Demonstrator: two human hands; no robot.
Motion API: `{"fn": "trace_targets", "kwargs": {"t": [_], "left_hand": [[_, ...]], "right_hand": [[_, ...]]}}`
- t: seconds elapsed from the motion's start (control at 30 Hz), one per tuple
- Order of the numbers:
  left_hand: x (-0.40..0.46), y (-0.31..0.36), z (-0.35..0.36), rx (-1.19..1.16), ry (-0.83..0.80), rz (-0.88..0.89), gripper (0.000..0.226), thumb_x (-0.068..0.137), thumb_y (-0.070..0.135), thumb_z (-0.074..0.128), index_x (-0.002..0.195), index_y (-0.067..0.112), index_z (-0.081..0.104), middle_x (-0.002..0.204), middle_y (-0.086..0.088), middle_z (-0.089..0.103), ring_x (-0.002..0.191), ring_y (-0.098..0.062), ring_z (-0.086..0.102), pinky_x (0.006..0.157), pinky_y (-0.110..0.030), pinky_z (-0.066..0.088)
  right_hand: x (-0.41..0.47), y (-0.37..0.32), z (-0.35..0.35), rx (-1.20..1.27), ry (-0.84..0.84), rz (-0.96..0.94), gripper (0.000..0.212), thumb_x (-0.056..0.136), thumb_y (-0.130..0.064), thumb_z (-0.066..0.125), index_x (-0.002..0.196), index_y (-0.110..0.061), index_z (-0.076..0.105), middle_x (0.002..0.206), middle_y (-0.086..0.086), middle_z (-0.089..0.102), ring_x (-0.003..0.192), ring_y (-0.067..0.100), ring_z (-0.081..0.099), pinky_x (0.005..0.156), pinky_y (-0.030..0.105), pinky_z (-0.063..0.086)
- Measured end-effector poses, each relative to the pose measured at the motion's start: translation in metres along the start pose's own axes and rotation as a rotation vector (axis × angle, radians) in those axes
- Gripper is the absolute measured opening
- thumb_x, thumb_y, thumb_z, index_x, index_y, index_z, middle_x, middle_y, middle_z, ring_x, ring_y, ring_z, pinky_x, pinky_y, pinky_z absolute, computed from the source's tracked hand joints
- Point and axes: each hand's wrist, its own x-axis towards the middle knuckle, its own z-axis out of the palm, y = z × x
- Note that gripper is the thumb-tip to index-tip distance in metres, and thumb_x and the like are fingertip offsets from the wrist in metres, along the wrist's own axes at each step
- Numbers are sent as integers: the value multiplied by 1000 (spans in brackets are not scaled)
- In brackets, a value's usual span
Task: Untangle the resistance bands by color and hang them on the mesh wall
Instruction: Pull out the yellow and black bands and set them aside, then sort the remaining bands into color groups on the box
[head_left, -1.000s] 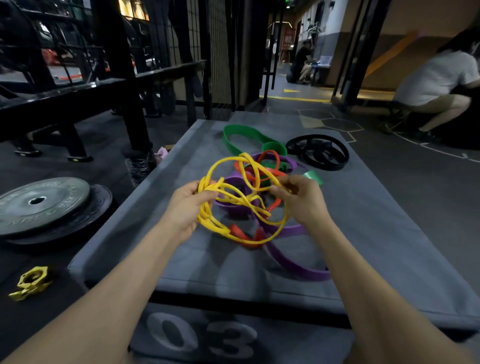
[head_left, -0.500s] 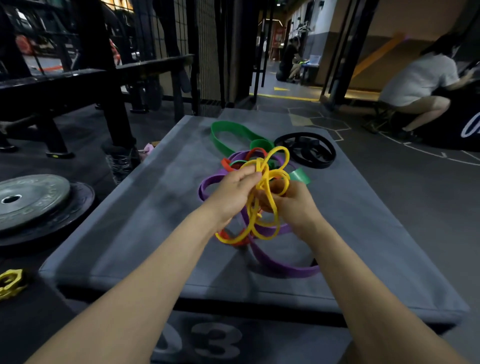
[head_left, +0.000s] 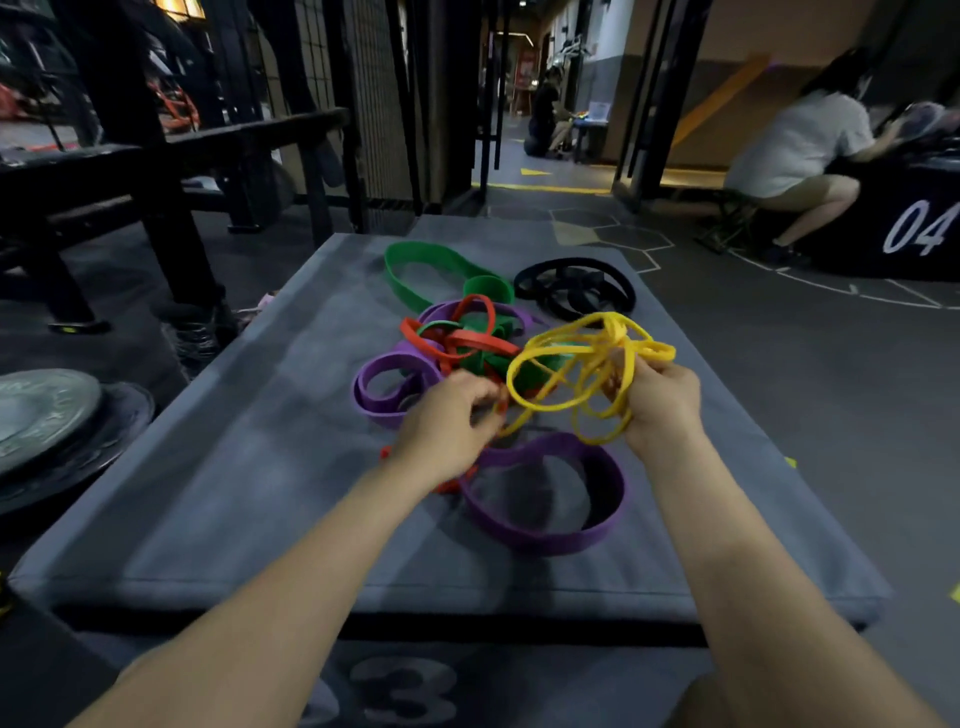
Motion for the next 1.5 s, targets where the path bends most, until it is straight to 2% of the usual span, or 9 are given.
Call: {"fn": "trace_targets", "kwargs": {"t": [0.13,0.23,0.3,0.4,0.5,0.63,0.93,1.2,1.5], "left_hand": [[-14,-8,11,495,-344,90,40,89,51,48,118,25,56,119,0,57,122,-19,44,109,-36,24],[-17,-10,3,559,-338,101,39,90,56,41,104,25,62,111,2,61,118,-17,45,111,-34,19],[-17,-13,-3,552,-312,113,42,90,57,39,92,24,64,99,3,61,111,-17,47,109,-34,21],[-19,-20,-9,546,-238,177,48,91,57,35,81,20,63,80,5,53,100,-16,48,101,-31,26],[-17,-30,-10,444,-175,203,51,89,57,40,66,14,57,65,7,44,81,-16,42,76,-28,29],[-14,-44,-17,218,-148,206,55,78,70,41,49,23,35,53,9,36,68,-13,37,70,-31,37],[-19,-93,-72,315,-77,275,71,79,70,29,56,10,57,59,0,55,70,-13,49,70,-23,41],[-29,-120,-87,534,-255,192,32,85,42,61,70,14,65,82,5,66,90,-19,57,82,-32,44],[-14,-74,-65,767,-295,-3,19,82,40,60,96,29,67,107,2,66,107,-20,58,88,-30,45]], "right_hand": [[16,11,-19,-253,149,2,29,79,-6,66,52,-14,58,58,4,56,71,19,53,67,36,47],[19,17,-31,-591,122,104,12,84,-10,60,83,0,65,85,12,59,88,24,57,77,36,46],[18,19,-31,-714,130,172,28,88,-9,50,111,5,57,116,17,57,116,34,50,91,39,41],[2,12,-21,-1088,239,-137,33,87,-6,49,118,3,51,131,22,41,122,41,35,98,44,35],[-16,11,4,-1054,-93,-484,27,86,0,48,111,-3,58,115,19,55,111,37,49,86,41,41],[-36,27,31,-1135,-670,-528,22,85,-7,60,105,-8,69,105,11,68,100,27,61,84,31,44],[-49,49,63,-1263,-908,-639,44,85,-12,63,128,-12,55,123,12,55,115,28,51,98,27,34],[-43,66,73,-1409,-869,-665,25,80,-17,66,104,-11,63,110,11,64,108,28,55,86,31,39],[-25,24,29,-860,-368,-443,15,85,-17,64,91,-5,57,81,9,57,79,27,53,66,28,33]]}}
